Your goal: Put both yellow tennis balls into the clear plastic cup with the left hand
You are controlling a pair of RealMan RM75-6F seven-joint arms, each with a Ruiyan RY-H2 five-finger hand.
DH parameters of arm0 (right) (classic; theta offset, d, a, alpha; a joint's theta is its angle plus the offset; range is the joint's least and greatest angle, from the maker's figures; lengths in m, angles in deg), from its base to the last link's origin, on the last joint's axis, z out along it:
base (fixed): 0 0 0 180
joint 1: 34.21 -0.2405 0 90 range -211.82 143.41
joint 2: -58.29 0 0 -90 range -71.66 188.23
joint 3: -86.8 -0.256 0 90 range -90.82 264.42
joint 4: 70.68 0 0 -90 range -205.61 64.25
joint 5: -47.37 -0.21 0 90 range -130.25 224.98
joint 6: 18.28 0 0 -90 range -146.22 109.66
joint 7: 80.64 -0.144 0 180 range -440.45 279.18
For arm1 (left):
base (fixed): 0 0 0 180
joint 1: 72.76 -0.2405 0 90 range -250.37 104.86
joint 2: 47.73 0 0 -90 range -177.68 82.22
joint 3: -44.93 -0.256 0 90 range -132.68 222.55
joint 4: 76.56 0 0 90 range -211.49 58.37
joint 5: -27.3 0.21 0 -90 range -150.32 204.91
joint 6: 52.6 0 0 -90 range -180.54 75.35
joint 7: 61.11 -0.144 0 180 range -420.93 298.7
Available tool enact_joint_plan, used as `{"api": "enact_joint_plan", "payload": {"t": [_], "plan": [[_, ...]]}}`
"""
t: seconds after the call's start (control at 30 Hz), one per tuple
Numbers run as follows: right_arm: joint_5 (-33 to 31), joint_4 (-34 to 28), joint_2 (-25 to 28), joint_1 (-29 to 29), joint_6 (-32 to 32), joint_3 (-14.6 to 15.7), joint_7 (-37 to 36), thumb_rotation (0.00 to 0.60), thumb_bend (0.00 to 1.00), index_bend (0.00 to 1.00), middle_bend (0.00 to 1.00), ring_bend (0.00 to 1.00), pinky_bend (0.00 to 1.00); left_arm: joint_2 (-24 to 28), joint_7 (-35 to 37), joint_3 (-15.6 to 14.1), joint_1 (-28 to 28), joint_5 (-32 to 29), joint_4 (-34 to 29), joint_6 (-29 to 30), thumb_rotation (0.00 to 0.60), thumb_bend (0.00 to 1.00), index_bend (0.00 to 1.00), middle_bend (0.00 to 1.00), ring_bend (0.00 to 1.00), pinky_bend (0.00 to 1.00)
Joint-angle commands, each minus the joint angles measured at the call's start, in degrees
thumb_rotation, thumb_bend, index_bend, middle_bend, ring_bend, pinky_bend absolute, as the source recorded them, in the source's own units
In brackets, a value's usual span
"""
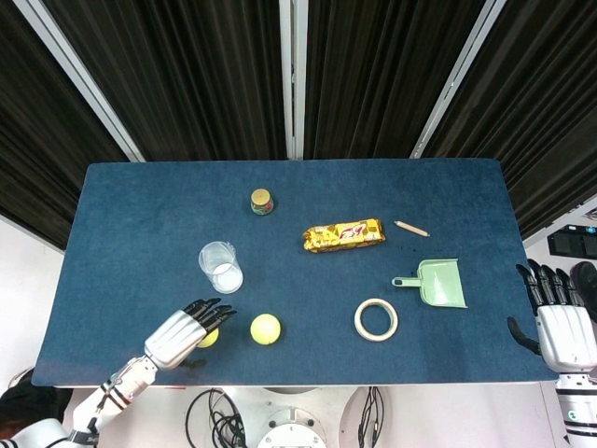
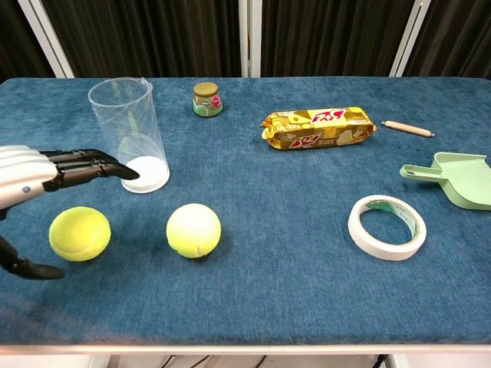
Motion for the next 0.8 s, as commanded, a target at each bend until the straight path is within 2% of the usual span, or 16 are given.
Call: {"api": "enact_joint_plan", "payload": {"t": [0.03,0.3,0.53,0.8], "plan": [[0.08,0.14,-0.04,0.02,-0.05,0.09,-0.06,0.600,0.27,0.00,0.00,0.00,0.00,-0.95,0.05,-0.14,0.52,-1.18,1.09,-0.90,0.600,0.15,0.11,0.12,0.07,0.21],[-0.33,0.60,0.08,0.07,-0.33,0.06,-0.72,0.600,0.27,0.00,0.00,0.00,0.00,-3.42,-0.73,-0.29,0.67,-4.18,4.28,-1.68,0.600,0.17,0.18,0.15,0.13,0.31],[0.02,0.46,0.13,0.13,-0.25,0.23,-0.60,0.600,0.27,0.00,0.00,0.00,0.00,-5.49,2.40,-0.81,1.23,-3.46,8.07,-0.05,0.600,0.20,0.35,0.25,0.27,0.50],[-0.14,0.62,0.00,0.25,-0.37,0.35,-0.48,0.600,0.27,0.00,0.00,0.00,0.00,-6.51,2.11,-1.22,0.95,-5.16,9.48,0.10,0.600,0.21,0.40,0.34,0.35,0.62]]}}
